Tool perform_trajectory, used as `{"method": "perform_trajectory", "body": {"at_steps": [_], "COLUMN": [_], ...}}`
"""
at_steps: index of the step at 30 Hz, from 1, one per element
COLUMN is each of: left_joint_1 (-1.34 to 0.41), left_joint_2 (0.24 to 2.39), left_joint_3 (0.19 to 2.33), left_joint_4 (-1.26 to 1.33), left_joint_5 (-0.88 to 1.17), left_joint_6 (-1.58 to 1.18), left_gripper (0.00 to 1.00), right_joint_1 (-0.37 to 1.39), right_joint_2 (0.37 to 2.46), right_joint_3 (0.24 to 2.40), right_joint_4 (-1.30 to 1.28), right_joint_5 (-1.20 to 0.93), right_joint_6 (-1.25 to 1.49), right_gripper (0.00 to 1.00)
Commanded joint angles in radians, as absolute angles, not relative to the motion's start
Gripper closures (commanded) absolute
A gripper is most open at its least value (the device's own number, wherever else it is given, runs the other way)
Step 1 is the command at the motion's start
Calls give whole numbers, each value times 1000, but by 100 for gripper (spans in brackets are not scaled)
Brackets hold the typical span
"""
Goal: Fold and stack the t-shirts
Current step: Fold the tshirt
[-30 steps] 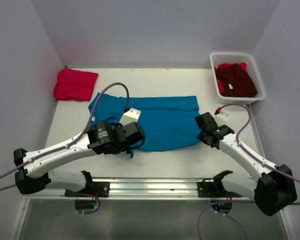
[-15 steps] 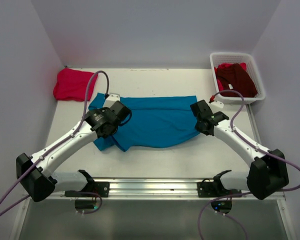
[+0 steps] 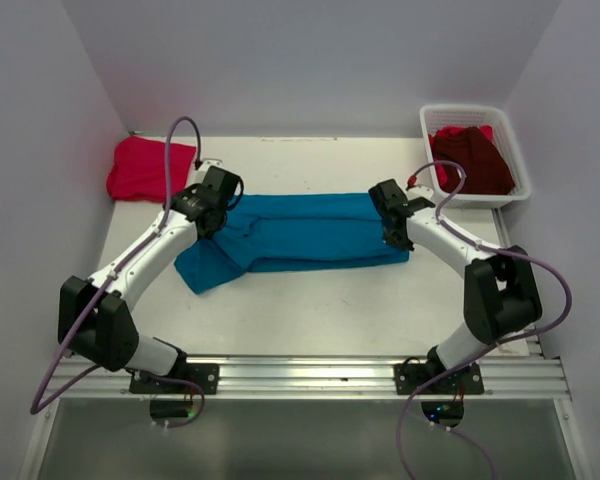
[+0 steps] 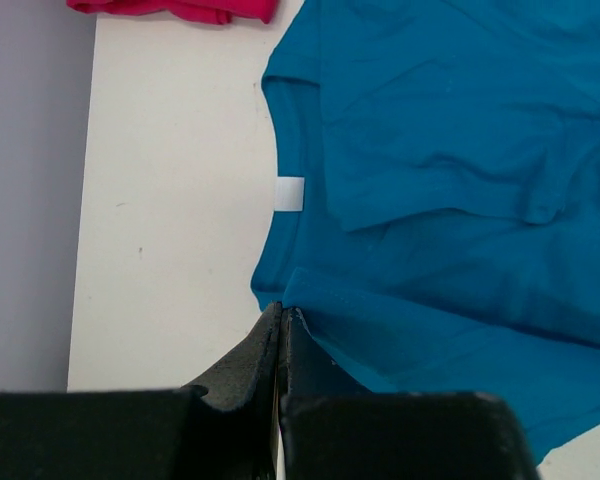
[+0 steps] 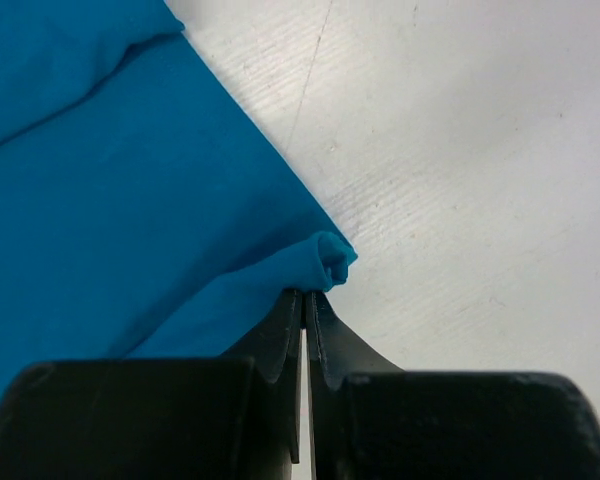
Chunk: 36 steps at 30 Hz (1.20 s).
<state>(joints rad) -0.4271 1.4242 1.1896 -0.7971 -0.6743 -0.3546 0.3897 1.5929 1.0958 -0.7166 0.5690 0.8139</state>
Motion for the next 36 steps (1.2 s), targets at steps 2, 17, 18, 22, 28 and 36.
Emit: {"method": "perform_trajectory", "body": {"at_steps": [2, 17, 18, 22, 28, 36], "left_joint_1": [-347, -221, -219, -212, -209, -187], "left_joint_2": [1471, 1580, 1583, 1592, 1577, 1611], "left_joint_3": [1210, 1244, 1246, 1252, 1259, 1287], "left_joint_4": [-660, -601, -600, -598, -607, -604], "left_joint_5": [-643, -630, -630, -630, -650, -644], "left_joint_6": [-295, -284, -284, -290, -293, -288], "left_gripper": [100, 100, 100, 100, 100, 100], "right_joint_1": [361, 281, 281, 279, 279, 279], "right_joint_2": [1635, 1758, 1766, 1784, 1819, 1876], "right_joint_3": [1169, 1259, 1264, 1293, 1348, 1427], "right_joint_4": [-684, -629, -618, -588, -572, -588], "right_joint_5": [637, 601, 583, 545, 496, 480], "right_joint_6": [779, 686, 663, 631, 589, 568], "right_gripper": [100, 100, 100, 100, 100, 100]}}
